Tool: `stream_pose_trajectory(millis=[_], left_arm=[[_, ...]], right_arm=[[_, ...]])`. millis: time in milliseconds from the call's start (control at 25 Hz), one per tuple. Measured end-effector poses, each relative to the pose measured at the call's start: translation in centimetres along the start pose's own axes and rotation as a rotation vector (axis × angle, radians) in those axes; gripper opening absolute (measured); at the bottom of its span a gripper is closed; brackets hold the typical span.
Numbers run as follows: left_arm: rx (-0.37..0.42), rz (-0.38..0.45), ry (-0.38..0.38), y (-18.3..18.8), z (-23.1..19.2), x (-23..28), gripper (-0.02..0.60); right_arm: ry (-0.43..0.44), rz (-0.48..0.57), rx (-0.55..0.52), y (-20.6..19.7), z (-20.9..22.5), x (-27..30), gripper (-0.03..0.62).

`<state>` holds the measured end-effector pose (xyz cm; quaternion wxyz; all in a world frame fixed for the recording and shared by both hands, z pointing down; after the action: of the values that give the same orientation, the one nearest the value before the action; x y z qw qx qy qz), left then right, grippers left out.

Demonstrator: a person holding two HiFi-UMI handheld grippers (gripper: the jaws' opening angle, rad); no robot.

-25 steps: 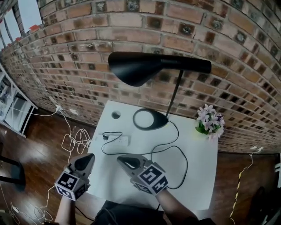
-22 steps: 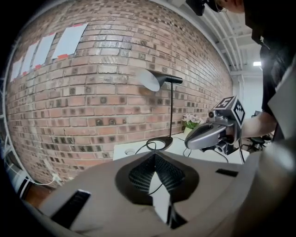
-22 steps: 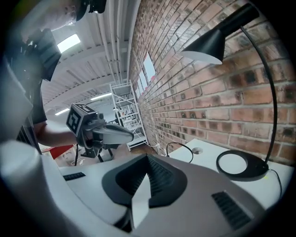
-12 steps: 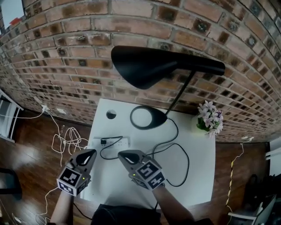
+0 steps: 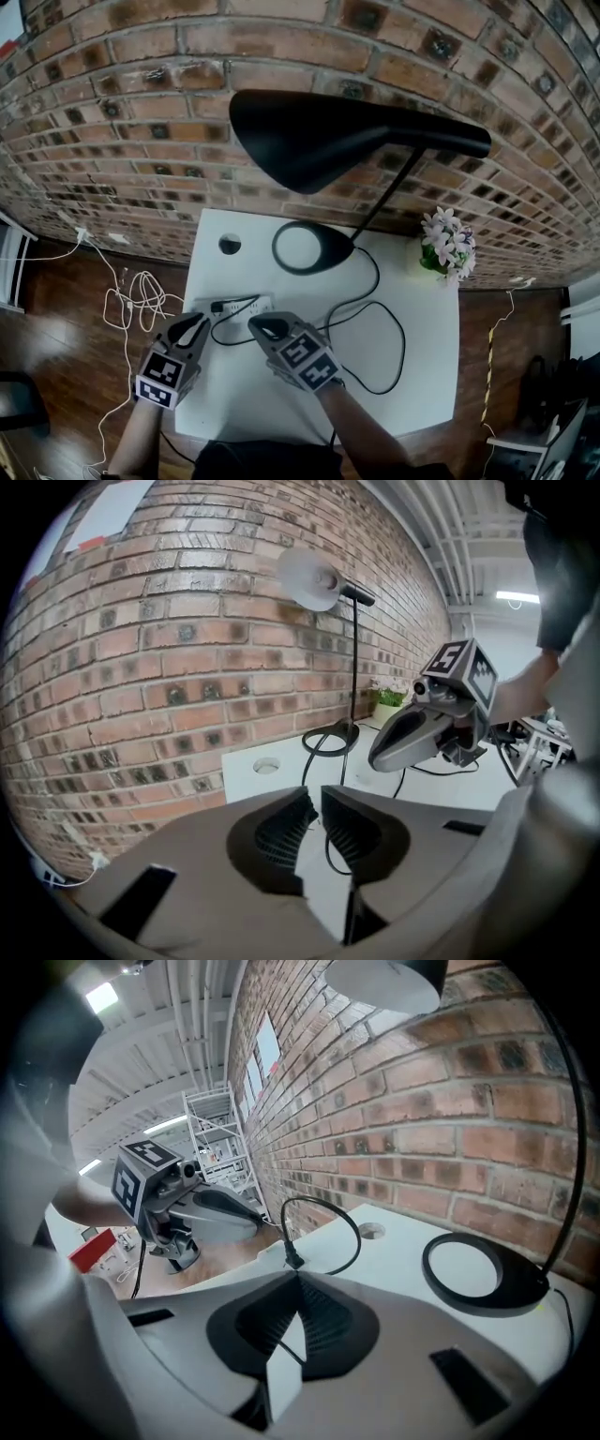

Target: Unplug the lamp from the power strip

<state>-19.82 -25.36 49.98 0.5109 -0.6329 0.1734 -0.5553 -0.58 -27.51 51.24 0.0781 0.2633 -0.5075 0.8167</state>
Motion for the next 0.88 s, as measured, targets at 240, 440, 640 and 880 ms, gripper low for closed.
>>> stream_pose_trajectory(millis=[240, 440, 640, 880], left_arm=[[0.021, -0.049, -0.032, -0.9, -0.3, 3.1, 0.184], [0.076, -0.076, -0.072, -1.3, 0.2, 5.2, 0.184], [0.086, -0.081, -0.086, -1.3, 0.5, 6.1, 0.148], [0.100, -0.092, -0.115, -1.4, 0.7, 6.6, 0.084]], right_arm=[[-0.015, -0.055, 0.036, -0.9, 1.3, 1.4, -0.005], [-0.018, -0.086, 0.049, -1.4, 2.0, 2.2, -0.005], [-0.017, -0.110, 0.042, -1.5, 2.6, 2.9, -0.005], [-0.022, -0.121, 0.066, -1.6, 3.2, 3.5, -0.005]])
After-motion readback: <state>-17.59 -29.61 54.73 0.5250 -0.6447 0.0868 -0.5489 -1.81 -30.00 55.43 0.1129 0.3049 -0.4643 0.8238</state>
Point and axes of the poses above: the fingertips, and each gripper's own axes: x forward along the fingers, z to its right, y out of its top, the point moved 9 cm from there along -x, backward along the fingers, and after that the axes turned 14 degrees about y, right-handed, at the moved point
